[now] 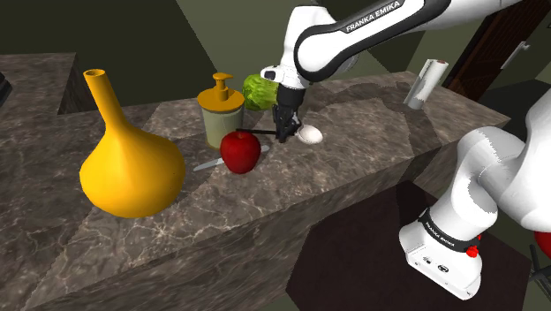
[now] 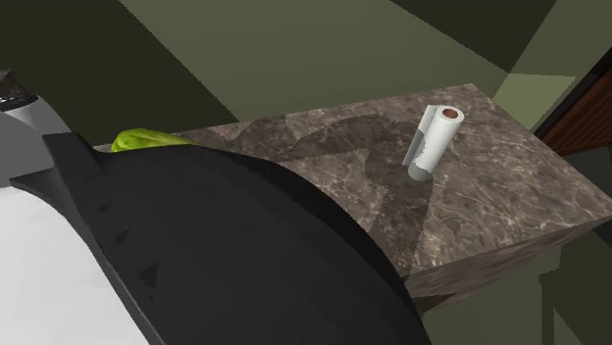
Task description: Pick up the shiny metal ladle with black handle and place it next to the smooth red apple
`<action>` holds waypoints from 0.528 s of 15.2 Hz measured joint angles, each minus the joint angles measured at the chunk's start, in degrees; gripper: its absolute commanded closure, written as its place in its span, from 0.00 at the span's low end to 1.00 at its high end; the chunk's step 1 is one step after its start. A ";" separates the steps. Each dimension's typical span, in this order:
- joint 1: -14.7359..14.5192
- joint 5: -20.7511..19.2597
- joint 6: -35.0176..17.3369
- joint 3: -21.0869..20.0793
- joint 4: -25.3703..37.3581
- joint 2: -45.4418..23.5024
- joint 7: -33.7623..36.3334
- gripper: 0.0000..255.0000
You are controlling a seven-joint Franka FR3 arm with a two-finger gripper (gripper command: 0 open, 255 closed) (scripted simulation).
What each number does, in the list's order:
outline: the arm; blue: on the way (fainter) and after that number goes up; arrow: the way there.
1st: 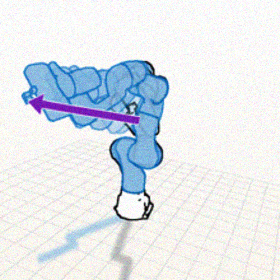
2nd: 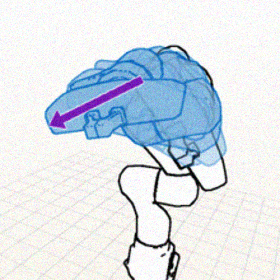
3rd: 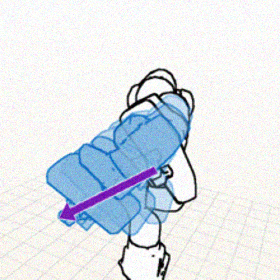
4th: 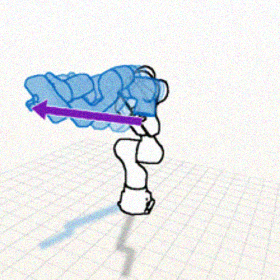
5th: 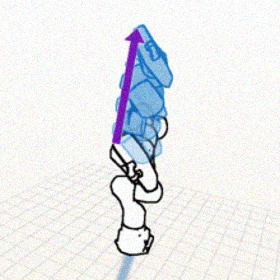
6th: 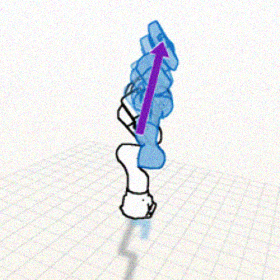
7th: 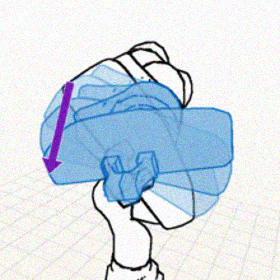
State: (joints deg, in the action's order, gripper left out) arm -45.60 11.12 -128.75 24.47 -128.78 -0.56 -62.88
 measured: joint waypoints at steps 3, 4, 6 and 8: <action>0.03 0.60 -1.20 0.04 -0.45 -0.64 -0.70 1.00; 0.01 0.66 -1.18 0.03 -0.38 -0.83 -0.66 1.00; 0.04 0.86 -1.43 0.07 -0.39 -1.11 -0.90 1.00; 0.01 0.75 -1.29 0.07 -0.47 -0.99 -0.82 1.00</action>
State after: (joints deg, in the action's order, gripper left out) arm -45.59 11.87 -130.04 24.54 -129.24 -1.55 -63.70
